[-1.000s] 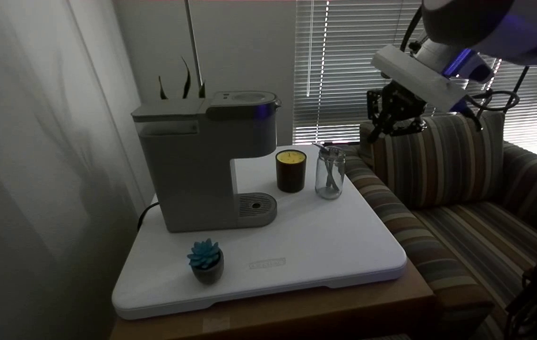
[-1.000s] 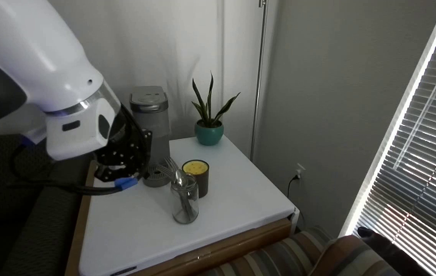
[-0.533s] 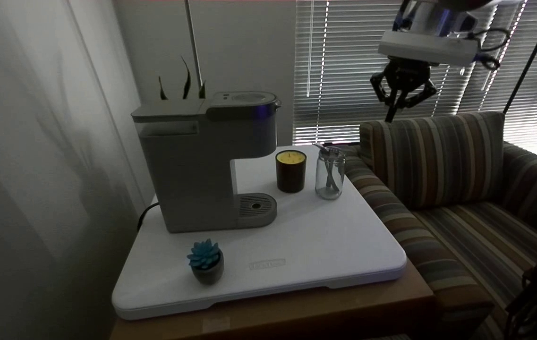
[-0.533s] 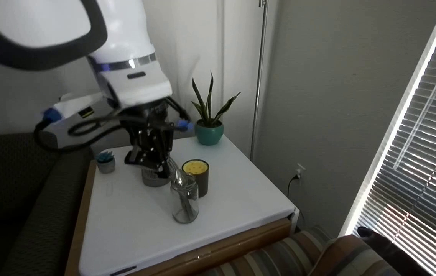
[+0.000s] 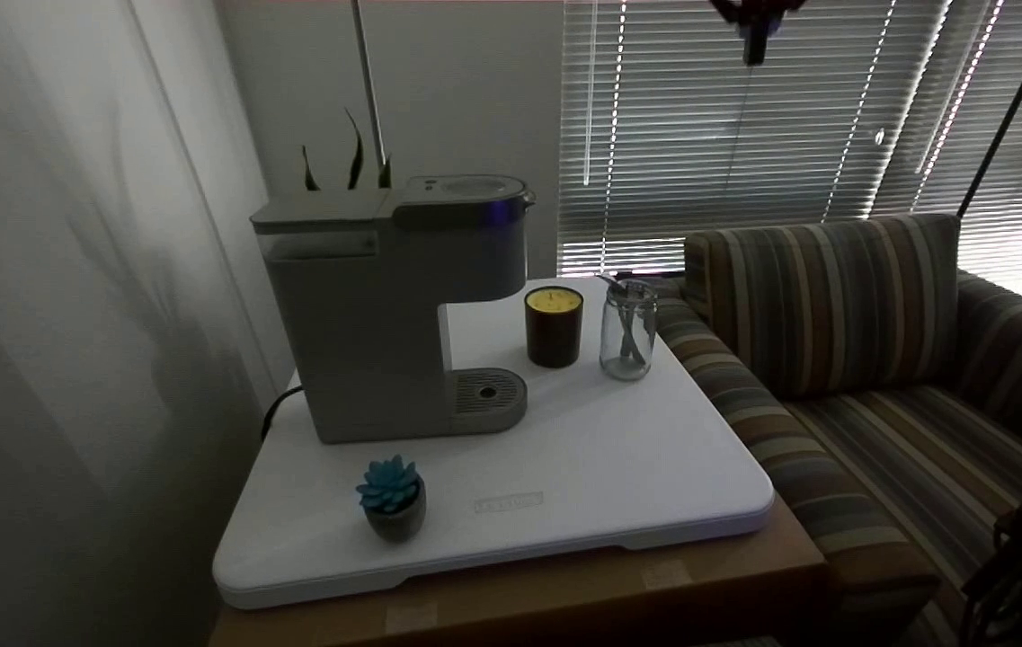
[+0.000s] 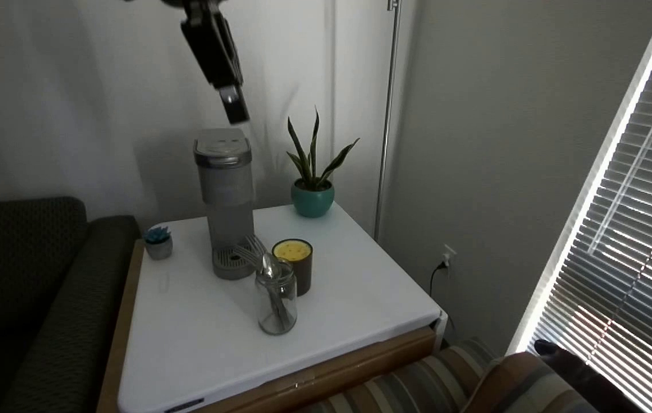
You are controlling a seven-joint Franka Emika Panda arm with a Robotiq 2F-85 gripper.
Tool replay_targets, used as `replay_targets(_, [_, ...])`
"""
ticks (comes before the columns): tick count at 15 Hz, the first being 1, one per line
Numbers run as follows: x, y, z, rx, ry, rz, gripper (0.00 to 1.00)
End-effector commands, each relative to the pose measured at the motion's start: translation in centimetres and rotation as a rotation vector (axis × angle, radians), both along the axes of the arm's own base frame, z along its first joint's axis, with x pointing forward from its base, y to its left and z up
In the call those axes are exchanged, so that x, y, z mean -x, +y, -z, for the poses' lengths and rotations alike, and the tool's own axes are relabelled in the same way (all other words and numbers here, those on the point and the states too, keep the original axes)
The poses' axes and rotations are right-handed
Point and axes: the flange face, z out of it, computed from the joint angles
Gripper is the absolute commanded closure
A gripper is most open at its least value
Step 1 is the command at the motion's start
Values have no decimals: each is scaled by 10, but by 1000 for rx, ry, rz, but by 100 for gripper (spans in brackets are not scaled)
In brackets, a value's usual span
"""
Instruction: Close the coffee maker
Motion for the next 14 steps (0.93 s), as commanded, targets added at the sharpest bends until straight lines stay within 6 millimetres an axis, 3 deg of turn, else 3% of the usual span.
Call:
replay_targets(1, [-12,18,-88,90,58,-153,73])
replay_targets(4, [-18,31,-156,156,68,-238,52])
replay_targets(7, [-26,36,-194,193,47,-265,32])
replay_targets(11, [-46,39,-208,171,-23,-252,5])
replay_targets(14, [-63,43,-201,98,-90,-245,0])
